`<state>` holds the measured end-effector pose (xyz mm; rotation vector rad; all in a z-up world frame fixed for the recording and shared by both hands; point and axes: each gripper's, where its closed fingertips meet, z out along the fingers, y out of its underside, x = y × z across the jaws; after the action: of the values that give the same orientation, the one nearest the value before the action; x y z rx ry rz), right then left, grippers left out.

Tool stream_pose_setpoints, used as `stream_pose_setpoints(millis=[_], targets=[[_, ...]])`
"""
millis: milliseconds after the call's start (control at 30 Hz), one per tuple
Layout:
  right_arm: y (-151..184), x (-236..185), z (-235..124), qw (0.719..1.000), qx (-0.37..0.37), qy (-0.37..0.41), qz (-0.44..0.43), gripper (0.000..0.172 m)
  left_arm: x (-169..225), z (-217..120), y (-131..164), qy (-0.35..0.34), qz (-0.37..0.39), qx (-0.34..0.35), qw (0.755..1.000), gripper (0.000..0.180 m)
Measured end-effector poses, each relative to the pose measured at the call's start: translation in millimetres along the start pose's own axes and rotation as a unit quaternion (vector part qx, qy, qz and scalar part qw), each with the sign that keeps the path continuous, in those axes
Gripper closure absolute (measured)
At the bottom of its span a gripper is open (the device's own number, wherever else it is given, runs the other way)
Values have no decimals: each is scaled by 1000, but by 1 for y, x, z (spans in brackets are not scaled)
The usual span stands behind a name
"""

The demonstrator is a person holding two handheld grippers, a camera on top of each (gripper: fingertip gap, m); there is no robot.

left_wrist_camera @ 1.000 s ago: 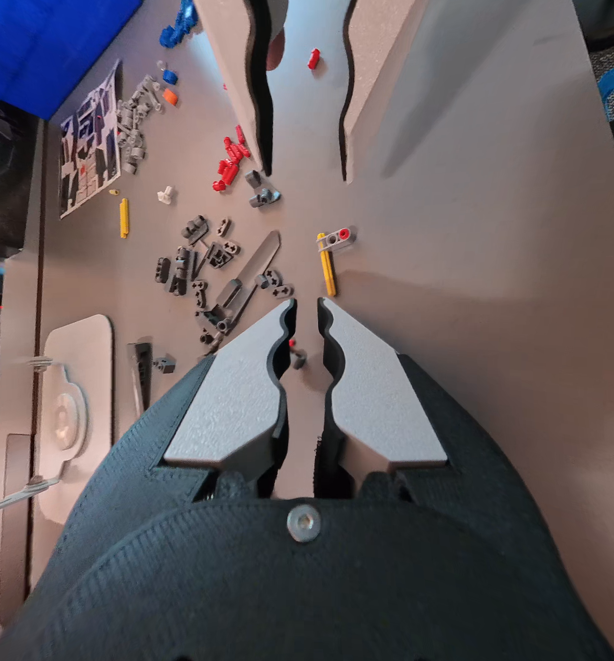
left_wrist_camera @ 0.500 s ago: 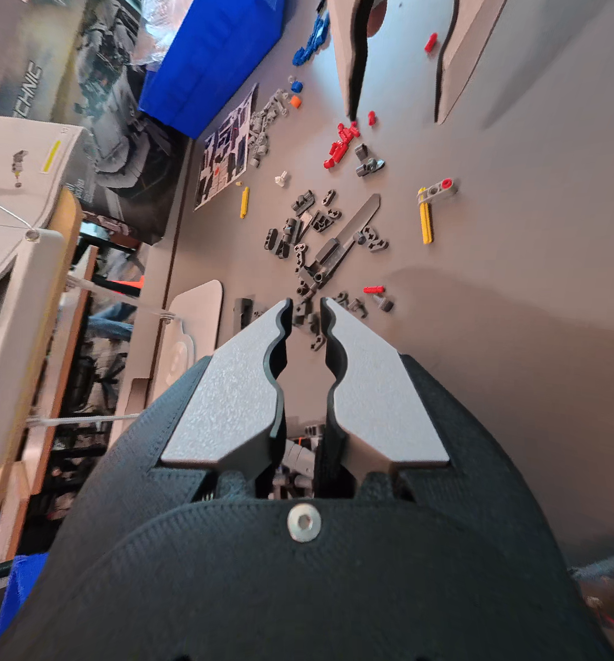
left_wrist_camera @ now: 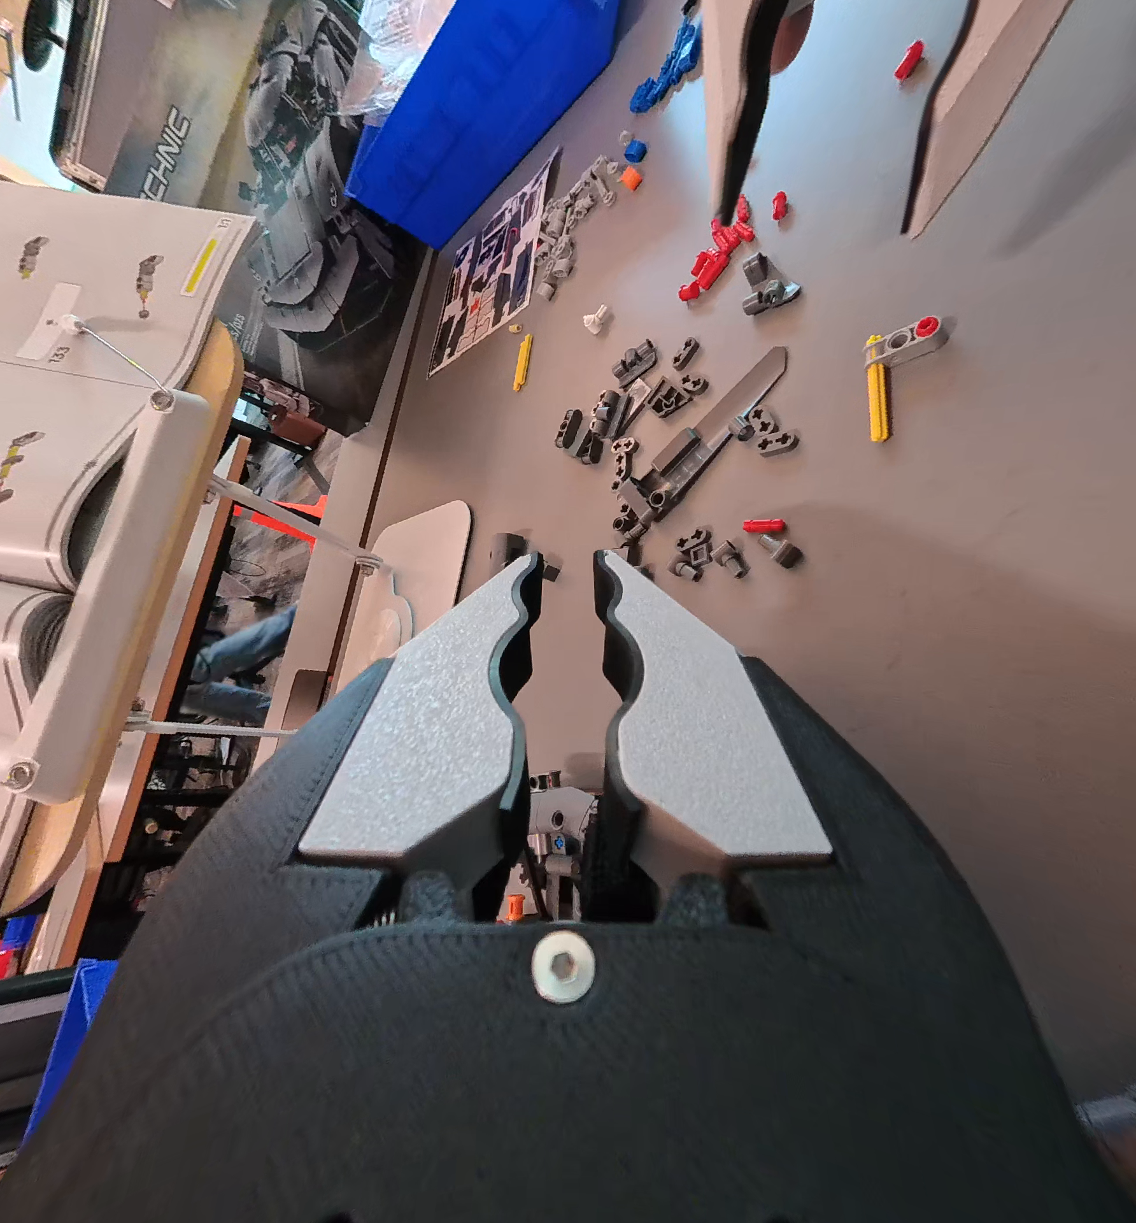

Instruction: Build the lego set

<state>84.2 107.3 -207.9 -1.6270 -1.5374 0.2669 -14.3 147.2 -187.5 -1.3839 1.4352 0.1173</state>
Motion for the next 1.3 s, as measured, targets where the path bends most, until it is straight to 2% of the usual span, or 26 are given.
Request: stream_pose_setpoints(millis=[433,800,1100,1300], targets=[[19,-3,-5,1000,-12,-19,-2,130,-5,5,3,-10,-18,-4,1000,167],[19,-9,-3,993,-2,-121,-10,124,-15,7,4,-24,-34,-6,999,168],[29,-23,20,983,-26,-181,-23,128,-14,12,10,-21,-33,-16,999,169],[32,-28,30,978,-39,-203,-21,136,-13,12,11,-16,-37,-18,999,169]])
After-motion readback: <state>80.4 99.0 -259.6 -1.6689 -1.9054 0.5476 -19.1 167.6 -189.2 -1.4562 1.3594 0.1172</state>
